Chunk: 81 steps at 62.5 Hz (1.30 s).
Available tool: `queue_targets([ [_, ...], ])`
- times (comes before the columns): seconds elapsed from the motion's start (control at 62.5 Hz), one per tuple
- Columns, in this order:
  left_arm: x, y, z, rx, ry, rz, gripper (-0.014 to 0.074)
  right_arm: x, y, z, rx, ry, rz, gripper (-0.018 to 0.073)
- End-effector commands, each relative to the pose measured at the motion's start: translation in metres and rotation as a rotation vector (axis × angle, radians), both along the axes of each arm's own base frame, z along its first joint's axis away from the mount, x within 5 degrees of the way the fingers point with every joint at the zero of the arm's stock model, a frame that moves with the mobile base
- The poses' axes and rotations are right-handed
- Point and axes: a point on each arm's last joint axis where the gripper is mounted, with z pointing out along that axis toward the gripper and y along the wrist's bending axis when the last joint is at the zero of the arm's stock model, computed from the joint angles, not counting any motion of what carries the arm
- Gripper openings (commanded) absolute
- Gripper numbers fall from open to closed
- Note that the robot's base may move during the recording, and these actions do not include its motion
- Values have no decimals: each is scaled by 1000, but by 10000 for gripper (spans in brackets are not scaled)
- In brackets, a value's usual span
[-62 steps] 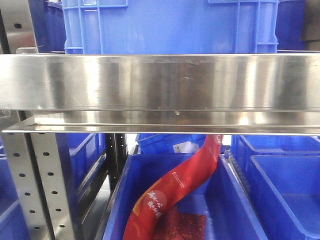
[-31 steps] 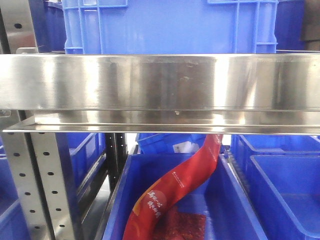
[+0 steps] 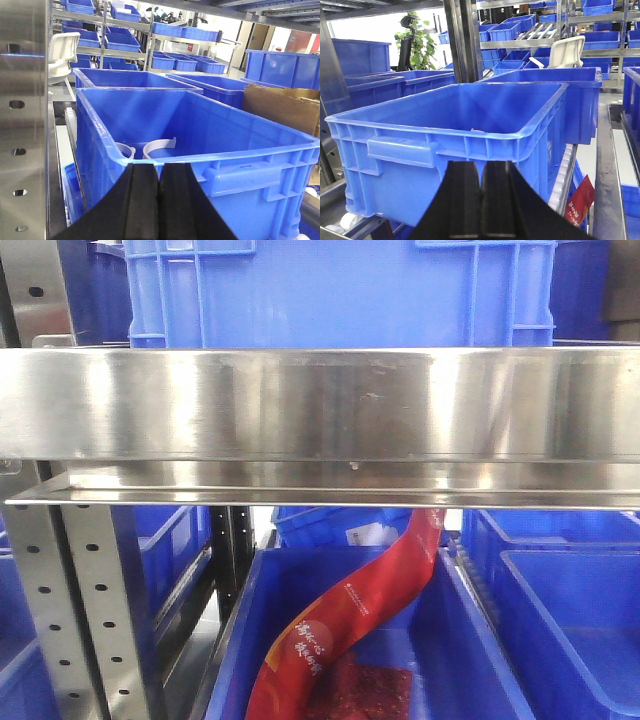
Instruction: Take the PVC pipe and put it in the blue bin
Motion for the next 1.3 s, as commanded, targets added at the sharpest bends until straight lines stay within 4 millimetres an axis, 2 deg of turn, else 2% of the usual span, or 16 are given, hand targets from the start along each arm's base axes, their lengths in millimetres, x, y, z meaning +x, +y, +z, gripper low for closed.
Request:
queue_targets([
  [0.0, -1, 0, 2, -19, -16, 0, -111, -1, -1, 1, -12, -20, -5, -168],
  [0.208, -1, 0, 2, -19, -16, 0, -111, -1, -2, -1, -18, 1, -10, -168],
  [0.336, -1, 0, 2, -19, -16, 0, -111, -4, -11, -10, -61, -12, -85, -168],
  [0.512, -1, 0, 2, -19, -16, 0, -111, -30, -30, -30, -88, -52, -229, -168],
  [0.624, -1, 0, 2, -19, -16, 0, -111, -49, -37, -54, -89, -62, -313, -168],
  [0.768, -1, 0, 2, -19, -16, 0, -111, -63, -42, -92, -97, -8, -392, -168],
  [0.96, -1, 0, 2, -19, -16, 0, -111, -71, -43, -146, -96, -22, -437, -168],
  [1.024, -1, 0, 2, -19, -16, 0, -111, -68, -44, -164, -98, 14, -436, -168],
  [1.28, -1, 0, 3, -21, -21, 1, -111, -68, -44, -154, -124, -111, -444, -168],
])
